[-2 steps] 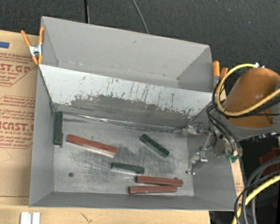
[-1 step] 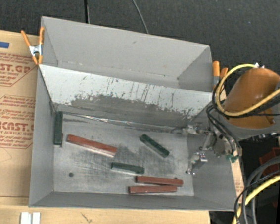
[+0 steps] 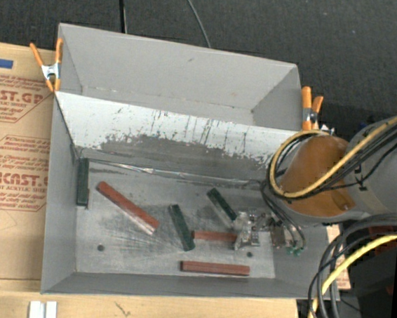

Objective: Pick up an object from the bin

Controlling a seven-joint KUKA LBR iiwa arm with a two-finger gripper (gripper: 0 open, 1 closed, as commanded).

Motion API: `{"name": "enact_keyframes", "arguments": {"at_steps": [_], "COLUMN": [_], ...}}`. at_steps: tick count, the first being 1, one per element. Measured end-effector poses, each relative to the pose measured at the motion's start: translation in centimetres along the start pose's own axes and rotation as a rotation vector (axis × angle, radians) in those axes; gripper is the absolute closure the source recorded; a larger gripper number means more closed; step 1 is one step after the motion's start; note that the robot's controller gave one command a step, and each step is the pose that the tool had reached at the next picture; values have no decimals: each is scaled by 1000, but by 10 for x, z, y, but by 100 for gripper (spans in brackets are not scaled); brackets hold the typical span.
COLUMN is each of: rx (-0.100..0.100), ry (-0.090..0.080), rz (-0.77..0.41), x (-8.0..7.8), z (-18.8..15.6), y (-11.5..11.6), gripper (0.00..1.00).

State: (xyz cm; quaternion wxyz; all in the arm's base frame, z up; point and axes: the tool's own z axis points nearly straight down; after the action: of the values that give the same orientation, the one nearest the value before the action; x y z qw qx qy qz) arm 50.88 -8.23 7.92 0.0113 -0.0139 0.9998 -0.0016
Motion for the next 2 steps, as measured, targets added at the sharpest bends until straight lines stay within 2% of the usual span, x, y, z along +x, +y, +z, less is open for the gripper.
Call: {"name": "enact_keyframes", "arguments": {"at_steps": [1, 2], "rx": [0, -2], "ry": [0, 19], "rz": [0, -90], "x": [0, -15], "z": [0, 8], "y": [0, 46], "gripper": [100, 0]}}
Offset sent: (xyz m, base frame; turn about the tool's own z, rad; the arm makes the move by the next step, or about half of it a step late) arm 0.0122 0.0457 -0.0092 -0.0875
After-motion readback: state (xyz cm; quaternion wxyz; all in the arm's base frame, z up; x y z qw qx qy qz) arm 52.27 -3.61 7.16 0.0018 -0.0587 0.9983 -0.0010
